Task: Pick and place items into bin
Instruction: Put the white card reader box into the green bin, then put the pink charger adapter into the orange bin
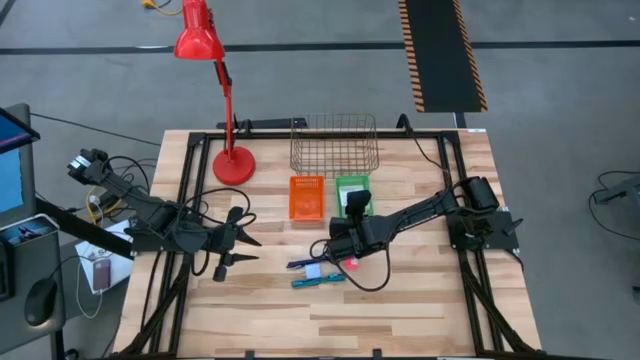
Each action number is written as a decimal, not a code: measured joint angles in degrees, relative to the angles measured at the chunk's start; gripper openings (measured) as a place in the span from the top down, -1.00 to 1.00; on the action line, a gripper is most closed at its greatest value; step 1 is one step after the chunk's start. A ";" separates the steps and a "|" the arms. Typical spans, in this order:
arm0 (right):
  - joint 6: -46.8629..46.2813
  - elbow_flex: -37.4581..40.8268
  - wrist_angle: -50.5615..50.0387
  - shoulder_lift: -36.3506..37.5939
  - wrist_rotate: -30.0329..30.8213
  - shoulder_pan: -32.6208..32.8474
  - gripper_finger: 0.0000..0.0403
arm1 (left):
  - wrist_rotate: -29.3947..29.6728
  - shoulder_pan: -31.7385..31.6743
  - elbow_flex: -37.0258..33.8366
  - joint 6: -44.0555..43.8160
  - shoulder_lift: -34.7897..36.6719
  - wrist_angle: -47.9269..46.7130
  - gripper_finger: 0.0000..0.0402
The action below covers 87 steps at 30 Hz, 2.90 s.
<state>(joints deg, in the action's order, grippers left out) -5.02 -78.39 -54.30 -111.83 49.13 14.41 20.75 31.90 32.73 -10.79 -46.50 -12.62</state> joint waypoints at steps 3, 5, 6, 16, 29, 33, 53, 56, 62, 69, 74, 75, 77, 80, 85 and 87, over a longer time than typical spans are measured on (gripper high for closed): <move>-0.01 0.00 0.02 0.00 -0.64 0.04 0.51 | 0.00 0.00 0.00 0.00 0.00 0.00 0.30; 0.00 0.00 0.02 0.00 -1.30 0.04 0.48 | 0.00 0.00 0.00 0.00 0.00 0.00 0.30; -0.01 0.00 0.02 0.00 -1.30 0.04 0.47 | 0.00 0.00 0.00 0.00 0.00 0.00 0.30; 0.00 0.00 0.03 0.00 -1.63 0.07 0.36 | 0.00 0.00 0.00 -0.02 0.00 0.00 0.30; 0.05 0.00 0.22 0.00 -4.27 0.07 -0.05 | 0.00 0.00 0.00 0.00 0.00 0.00 0.30; 0.39 0.00 0.22 0.00 -4.22 0.17 -0.08 | 0.00 0.00 0.00 0.00 0.00 0.00 0.30; -5.06 -6.12 -6.17 0.04 -4.00 7.80 0.21 | 0.51 0.00 0.00 0.39 -0.02 0.61 0.30; -8.50 -8.99 -9.07 0.09 -4.03 9.77 0.22 | 2.05 0.00 0.00 0.62 -0.02 1.32 0.30; -17.71 -13.29 -11.33 0.09 -4.07 12.89 0.25 | 14.85 -0.68 0.00 0.64 -0.02 7.99 0.30; -23.56 -14.97 -7.82 0.09 -4.16 15.15 0.32 | 22.18 -2.76 0.00 5.49 0.06 16.95 0.30; -27.30 -14.97 -3.71 0.09 -4.31 16.28 0.36 | 22.18 -0.30 0.00 12.07 2.87 20.74 0.30; -27.81 -14.97 -3.50 0.09 -4.27 16.54 0.37 | 22.15 0.33 0.00 12.61 3.81 20.67 0.30; -28.02 -14.97 -3.48 0.09 -4.13 17.13 0.39 | 22.21 1.75 0.00 13.52 6.17 19.85 0.30; -27.54 -14.97 -3.71 0.09 -4.37 18.24 0.40 | 22.17 3.63 0.00 13.07 10.64 16.19 0.30; -25.59 -14.97 -3.77 0.09 -10.63 20.18 0.39 | 22.24 5.07 -2.14 8.69 17.52 12.59 0.30; -25.52 -14.97 -3.75 0.09 -14.06 20.75 0.39 | 22.97 5.18 -4.52 6.74 20.21 12.85 0.30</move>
<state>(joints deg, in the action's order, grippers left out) -30.53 -93.36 -58.05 -111.74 35.07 35.16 43.72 37.08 28.21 -4.05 -26.29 0.23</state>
